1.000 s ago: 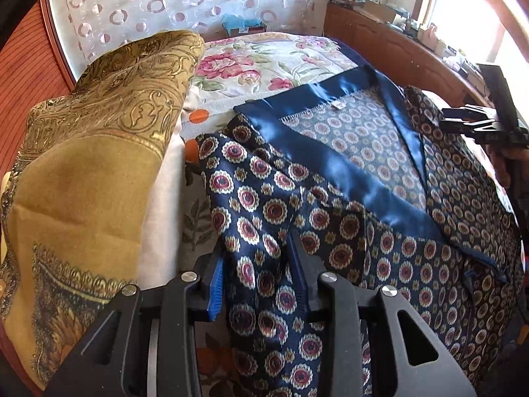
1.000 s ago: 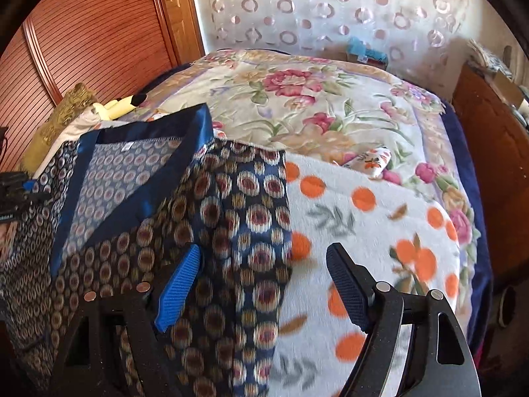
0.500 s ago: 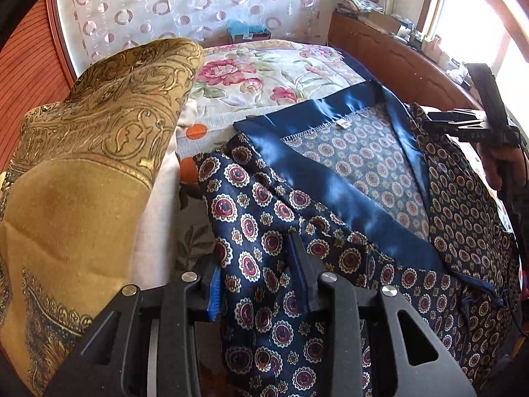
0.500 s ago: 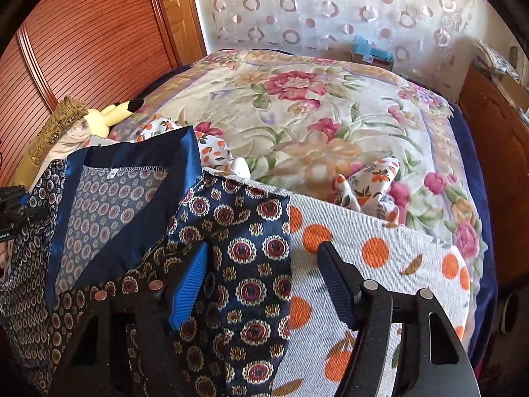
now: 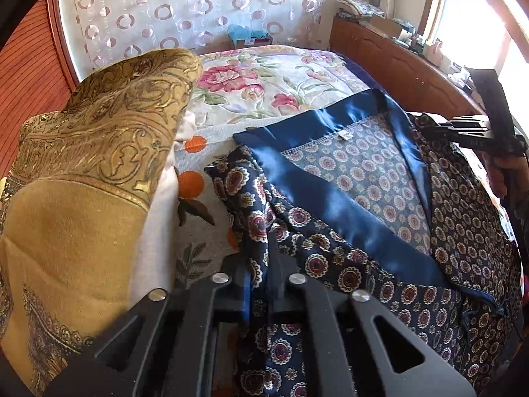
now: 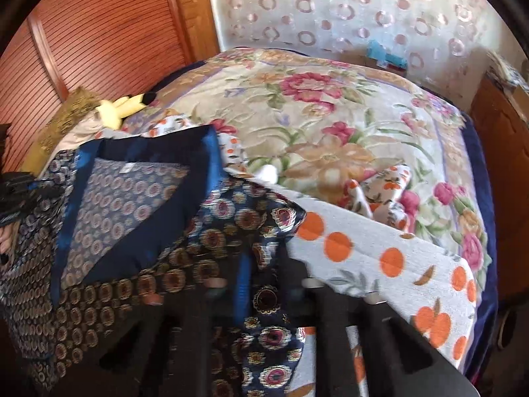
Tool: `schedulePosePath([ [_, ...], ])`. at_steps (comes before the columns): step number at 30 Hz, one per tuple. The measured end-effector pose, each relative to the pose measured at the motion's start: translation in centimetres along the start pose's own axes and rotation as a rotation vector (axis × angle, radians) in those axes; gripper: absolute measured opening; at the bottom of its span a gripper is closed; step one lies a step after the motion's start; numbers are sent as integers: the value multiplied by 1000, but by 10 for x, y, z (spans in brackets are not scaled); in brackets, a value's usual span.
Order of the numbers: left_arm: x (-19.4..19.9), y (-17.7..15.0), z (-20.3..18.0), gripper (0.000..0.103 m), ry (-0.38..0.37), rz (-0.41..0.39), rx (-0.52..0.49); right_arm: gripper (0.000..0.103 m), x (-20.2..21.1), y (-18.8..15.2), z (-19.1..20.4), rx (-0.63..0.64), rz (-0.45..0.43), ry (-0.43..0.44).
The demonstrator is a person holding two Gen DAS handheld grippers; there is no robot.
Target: Fold small clothes
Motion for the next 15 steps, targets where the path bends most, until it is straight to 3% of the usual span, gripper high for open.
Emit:
schedulePosePath([
  [6,27,5,-13,4,-13,-78,-18,4,18,-6,18,66,-52,-36],
  [15,104,-9,-43,3,-32,-189,-77,4,95,-35,39,73,-158,-67],
])
Point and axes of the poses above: each gripper's, at about its wrist camera, not at the fingertips, and x roughly against the way its jaws point, z to its left, y to its top, the point moved 5 cm from there along -x, roughly the way its jaws point, and after that the axes turned 1 degree about x, right-handed, at the moved point
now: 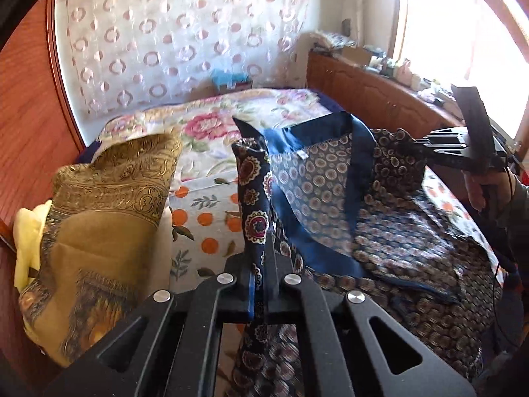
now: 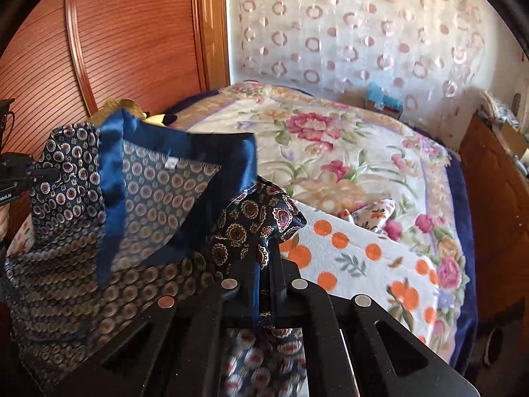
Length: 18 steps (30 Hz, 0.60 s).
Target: Fold small clothes
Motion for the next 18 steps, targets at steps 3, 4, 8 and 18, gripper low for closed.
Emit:
schedulePosePath([
  [3,21,-10,-10,3,-8,-19,-21,4,27,-13,8,5,-18,-17],
  [4,25,-12,-11,3,-9,-22,-24,4,35,-18,10,5,-24,-24],
  [8,46,-27,-17,3,-15,-44,-31,4,70,-41,19,-9,-53,-41],
  [18,106,-111,-29,3,-12,-88,10,4,156,-144,65,-48,-96,-17],
])
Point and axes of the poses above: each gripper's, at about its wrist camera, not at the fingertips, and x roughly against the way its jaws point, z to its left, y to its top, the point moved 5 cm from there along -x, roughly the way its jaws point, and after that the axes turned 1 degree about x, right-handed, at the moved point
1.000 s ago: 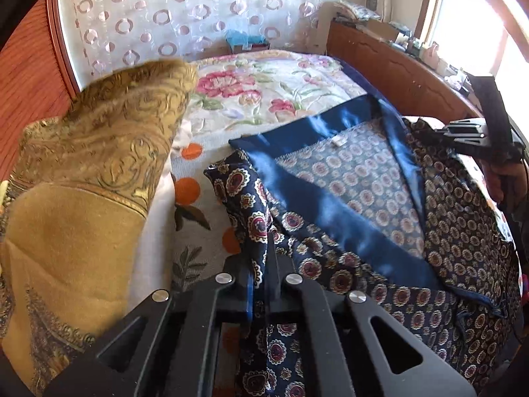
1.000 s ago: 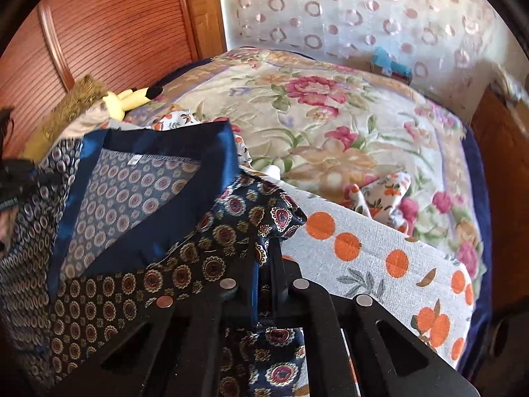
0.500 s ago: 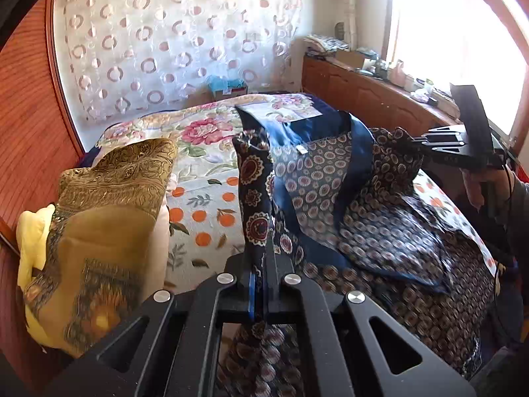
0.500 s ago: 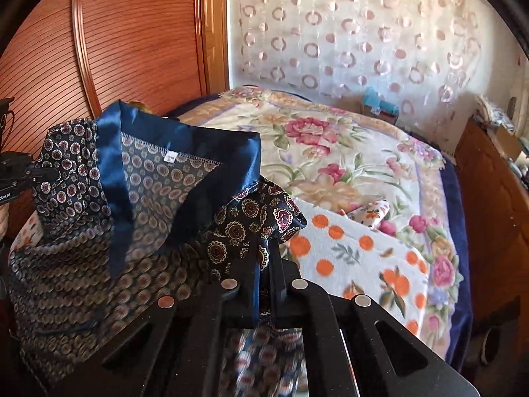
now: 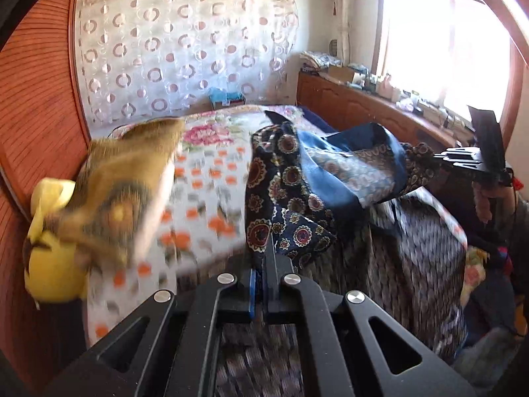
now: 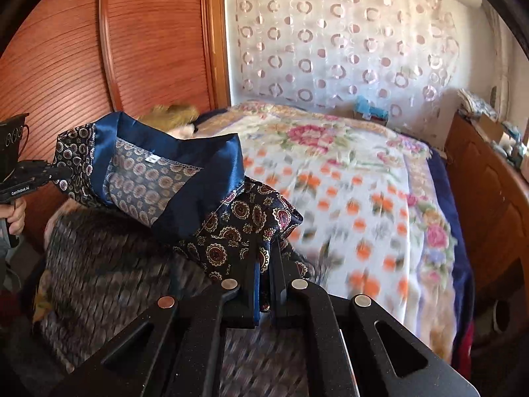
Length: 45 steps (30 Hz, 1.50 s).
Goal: Fold small clothes
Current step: 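Fold the held navy robe over onto itself with both tools, then open both tools and release the folded robe onto the bed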
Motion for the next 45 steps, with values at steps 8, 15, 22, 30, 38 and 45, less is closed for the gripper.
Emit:
schedulePosePath([
  [8,34,-68,4,3,18,18,82,3,45,-87,34,33,74,43],
  [15,50,-92,5,3,8,35,144,3,75,-113,48,13,103,91],
  [22,56,-107,2,3,20,71,108,4,69,-128,56,-31,156,97],
  [30,62,-107,9,24,69,73,97,4,66,-130,60,-38,158,92],
  [38,62,-105,23,70,136,71,99,4,75,-133,63,-38,139,84],
  [45,63,-97,35,78,121,33,151,6,94,-129,65,-12,120,80],
])
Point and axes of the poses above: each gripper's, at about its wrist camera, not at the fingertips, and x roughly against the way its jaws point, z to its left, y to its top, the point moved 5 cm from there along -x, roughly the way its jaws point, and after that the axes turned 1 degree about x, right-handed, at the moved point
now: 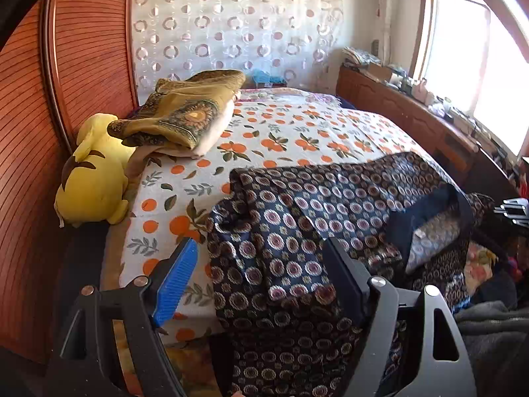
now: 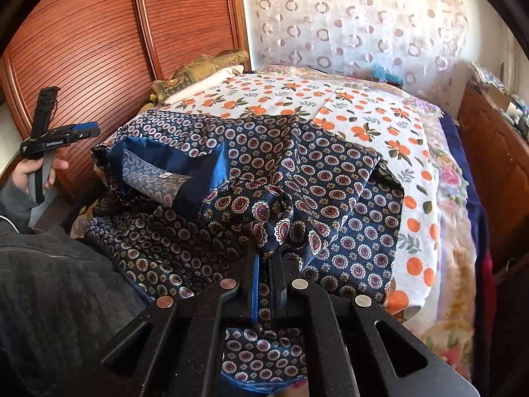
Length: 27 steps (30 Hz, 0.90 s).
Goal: Fold small clothes
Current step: 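Open both tools and release the folded robe onto the bed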
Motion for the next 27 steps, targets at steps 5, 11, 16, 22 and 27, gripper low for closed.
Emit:
schedulePosePath([
  [5,-1,12,11,78,17,-16,22,11,7,2,-5,-11,2,-13],
  [11,-8,19,20,78,15,-17,48,21,20,5,-18,-63,-39,-32],
  [16,-25,25,17,78,-10,-14,51,53,17,15,-33,-81,-71,-95],
  [22,-55,43,8,78,-18,-1,15,63,-29,45,-63,-125,-87,-141],
  [27,-79,55,4,78,-7,29,-13,63,-69,69,-85,-123,-78,-189],
])
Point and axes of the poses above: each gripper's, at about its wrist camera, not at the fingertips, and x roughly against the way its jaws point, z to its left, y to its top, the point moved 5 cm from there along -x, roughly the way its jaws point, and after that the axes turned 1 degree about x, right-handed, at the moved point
